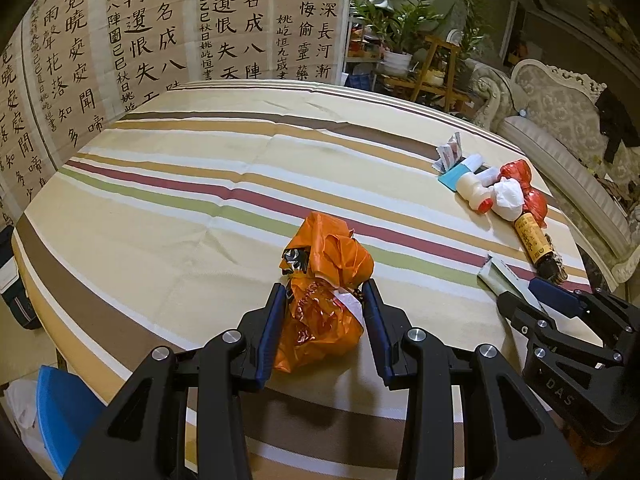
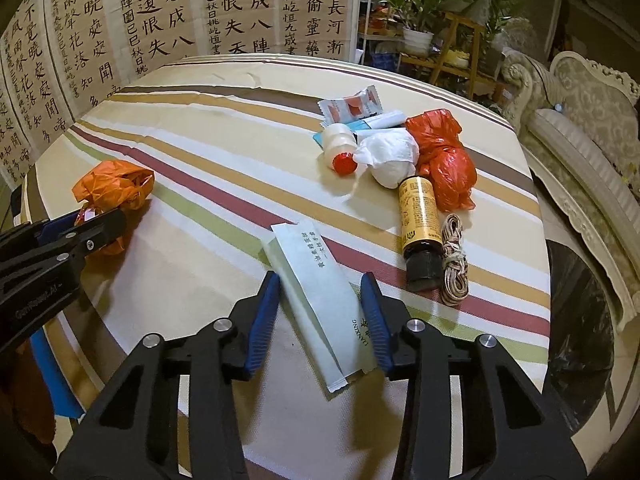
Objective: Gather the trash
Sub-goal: 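Grasp the white paper packet with the right gripper while the left holds the orange bag, then carry the orange bag and white packet over the bin and open both grippers, then move both open grippers back over the table toward the gold bottle, then grasp the plaid ribbon with the right gripper while the left grasps the gold bottle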
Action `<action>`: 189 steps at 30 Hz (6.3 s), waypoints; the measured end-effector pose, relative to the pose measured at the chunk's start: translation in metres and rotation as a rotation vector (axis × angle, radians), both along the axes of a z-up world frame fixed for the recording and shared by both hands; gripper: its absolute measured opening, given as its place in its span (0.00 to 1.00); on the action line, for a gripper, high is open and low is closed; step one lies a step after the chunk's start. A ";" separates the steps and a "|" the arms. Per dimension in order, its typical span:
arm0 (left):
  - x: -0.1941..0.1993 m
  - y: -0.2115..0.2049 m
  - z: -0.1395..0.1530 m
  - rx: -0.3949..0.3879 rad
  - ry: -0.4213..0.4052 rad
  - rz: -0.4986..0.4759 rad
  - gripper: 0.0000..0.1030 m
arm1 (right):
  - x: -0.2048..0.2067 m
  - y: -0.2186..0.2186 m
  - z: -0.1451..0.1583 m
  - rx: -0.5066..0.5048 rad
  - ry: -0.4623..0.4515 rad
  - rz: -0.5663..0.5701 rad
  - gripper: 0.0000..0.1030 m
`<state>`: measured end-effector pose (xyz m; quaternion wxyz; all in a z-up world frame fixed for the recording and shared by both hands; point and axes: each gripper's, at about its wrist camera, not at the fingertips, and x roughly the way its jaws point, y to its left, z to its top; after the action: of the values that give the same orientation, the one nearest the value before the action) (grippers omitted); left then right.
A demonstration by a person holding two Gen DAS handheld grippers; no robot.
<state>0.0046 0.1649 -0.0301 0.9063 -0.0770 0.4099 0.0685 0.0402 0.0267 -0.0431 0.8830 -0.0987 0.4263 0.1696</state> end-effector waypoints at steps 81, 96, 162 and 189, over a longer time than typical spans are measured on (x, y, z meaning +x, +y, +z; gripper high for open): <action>0.075 -0.292 0.010 0.081 -0.075 -0.504 0.38 | 0.019 -0.276 0.012 0.151 -0.126 -0.577 0.05; 0.085 -0.307 0.004 0.094 -0.070 -0.513 0.54 | 0.025 -0.300 0.000 0.177 -0.102 -0.624 0.09; 0.037 -0.061 0.003 0.046 -0.025 -0.053 0.66 | 0.044 -0.064 0.003 0.106 0.006 -0.200 0.36; 0.049 -0.117 0.003 0.049 -0.016 -0.178 0.66 | 0.034 -0.110 0.004 0.105 -0.018 -0.268 0.17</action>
<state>0.0534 0.0479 -0.0271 0.9137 -0.0188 0.4059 -0.0029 0.0744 -0.0836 -0.0395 0.9054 0.0041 0.4184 0.0715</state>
